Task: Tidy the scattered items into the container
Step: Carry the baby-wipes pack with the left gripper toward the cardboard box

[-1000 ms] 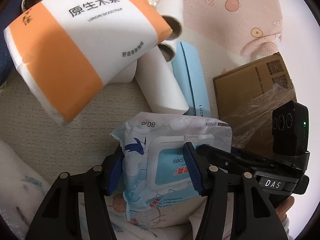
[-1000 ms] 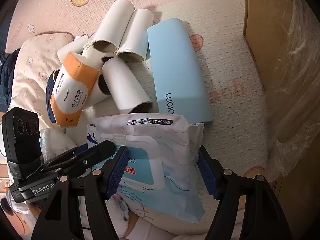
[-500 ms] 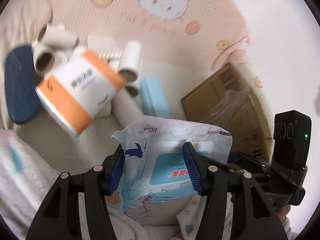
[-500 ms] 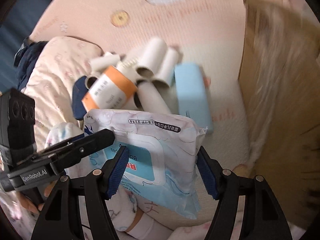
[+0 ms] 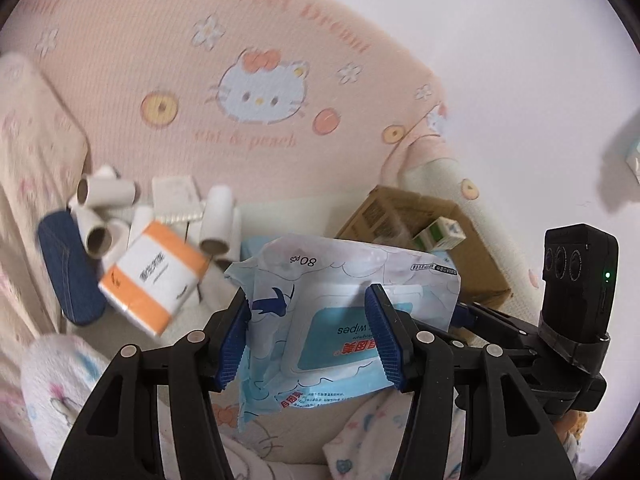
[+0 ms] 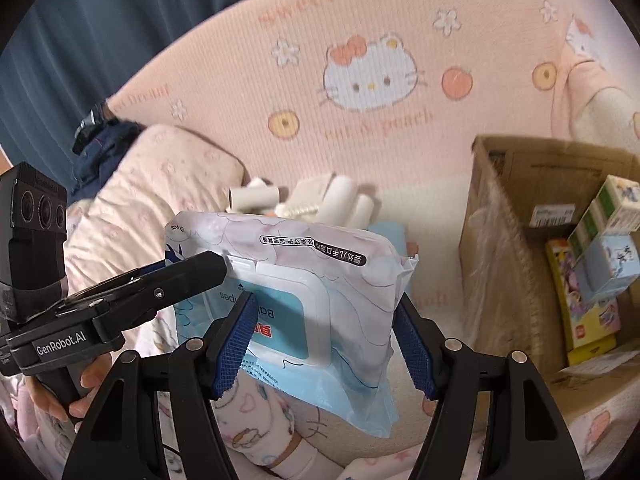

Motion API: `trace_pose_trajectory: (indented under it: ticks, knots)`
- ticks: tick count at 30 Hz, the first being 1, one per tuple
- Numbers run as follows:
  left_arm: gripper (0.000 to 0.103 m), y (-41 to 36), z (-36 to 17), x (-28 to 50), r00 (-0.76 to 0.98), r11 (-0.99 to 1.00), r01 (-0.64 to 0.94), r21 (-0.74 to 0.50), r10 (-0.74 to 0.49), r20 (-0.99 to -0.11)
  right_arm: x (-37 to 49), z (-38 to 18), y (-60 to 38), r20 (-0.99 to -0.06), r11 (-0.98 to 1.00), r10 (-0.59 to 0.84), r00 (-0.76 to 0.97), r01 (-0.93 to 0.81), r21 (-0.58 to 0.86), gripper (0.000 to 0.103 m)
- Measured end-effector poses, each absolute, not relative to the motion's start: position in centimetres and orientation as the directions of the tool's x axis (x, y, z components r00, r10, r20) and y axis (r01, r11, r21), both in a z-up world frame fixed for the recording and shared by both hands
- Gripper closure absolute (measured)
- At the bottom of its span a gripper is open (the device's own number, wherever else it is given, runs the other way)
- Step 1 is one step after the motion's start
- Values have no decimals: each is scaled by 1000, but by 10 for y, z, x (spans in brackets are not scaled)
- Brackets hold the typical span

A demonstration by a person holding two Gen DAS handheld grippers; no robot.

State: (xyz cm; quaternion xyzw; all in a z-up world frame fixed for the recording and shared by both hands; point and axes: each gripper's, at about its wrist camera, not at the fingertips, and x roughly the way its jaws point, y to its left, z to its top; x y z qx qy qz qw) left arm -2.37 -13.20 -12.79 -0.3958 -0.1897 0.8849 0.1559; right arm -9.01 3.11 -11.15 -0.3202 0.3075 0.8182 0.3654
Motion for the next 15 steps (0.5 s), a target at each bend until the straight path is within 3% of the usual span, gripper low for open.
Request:
trace_pose_trajectory:
  ticks: [15]
  knots:
    - [43,-36,-67,-49,-638,-884,-269,-382,460,-617,0,-60,39,-667,-476,542,-511,-841,257,36]
